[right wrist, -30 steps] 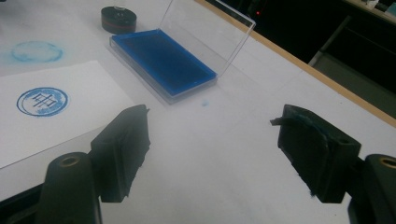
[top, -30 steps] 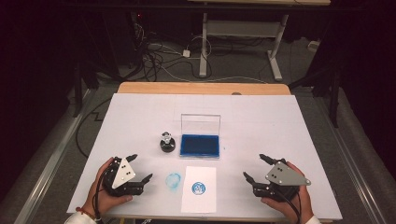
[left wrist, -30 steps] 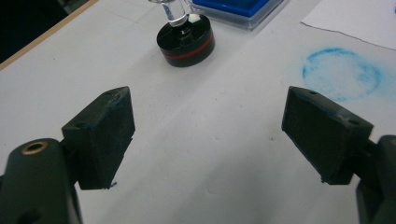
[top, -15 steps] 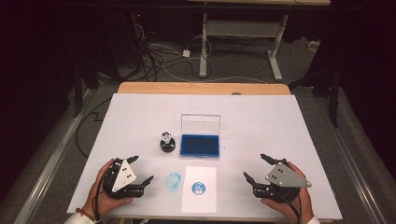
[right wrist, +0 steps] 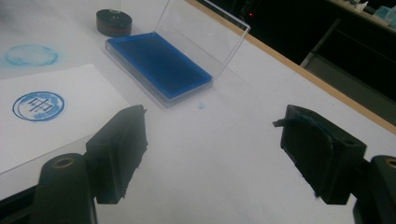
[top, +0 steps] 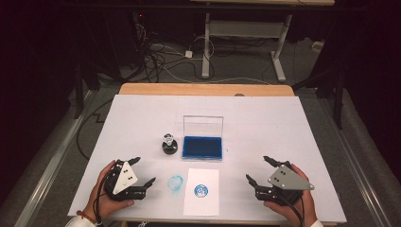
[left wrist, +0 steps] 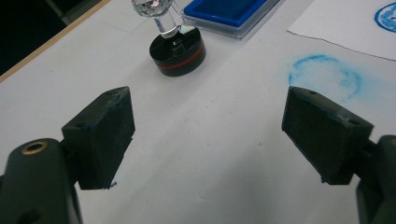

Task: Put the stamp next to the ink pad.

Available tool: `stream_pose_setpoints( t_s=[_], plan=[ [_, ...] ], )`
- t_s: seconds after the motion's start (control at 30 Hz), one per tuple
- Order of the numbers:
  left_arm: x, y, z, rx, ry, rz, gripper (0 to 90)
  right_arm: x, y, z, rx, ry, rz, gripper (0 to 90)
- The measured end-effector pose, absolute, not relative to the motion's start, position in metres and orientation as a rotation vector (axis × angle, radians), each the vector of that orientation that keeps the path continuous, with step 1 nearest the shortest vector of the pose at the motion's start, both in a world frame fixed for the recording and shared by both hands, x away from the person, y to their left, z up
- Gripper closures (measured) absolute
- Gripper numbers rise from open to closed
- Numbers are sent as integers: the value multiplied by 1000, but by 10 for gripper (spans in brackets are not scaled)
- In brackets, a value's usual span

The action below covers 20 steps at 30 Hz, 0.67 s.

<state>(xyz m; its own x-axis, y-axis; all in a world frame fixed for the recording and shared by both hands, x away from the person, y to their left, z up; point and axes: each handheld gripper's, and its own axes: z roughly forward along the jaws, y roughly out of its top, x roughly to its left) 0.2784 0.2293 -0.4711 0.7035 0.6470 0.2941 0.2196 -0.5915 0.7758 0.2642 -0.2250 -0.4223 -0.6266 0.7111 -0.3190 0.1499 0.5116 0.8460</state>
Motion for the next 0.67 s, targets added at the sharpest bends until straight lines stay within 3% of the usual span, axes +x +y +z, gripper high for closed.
stream_pose_setpoints(
  t_s=[0.67],
  plan=[
    [287, 225, -468, 2164, 672, 752, 166, 270, -231, -424, 701, 2079, 1075, 222]
  ],
)
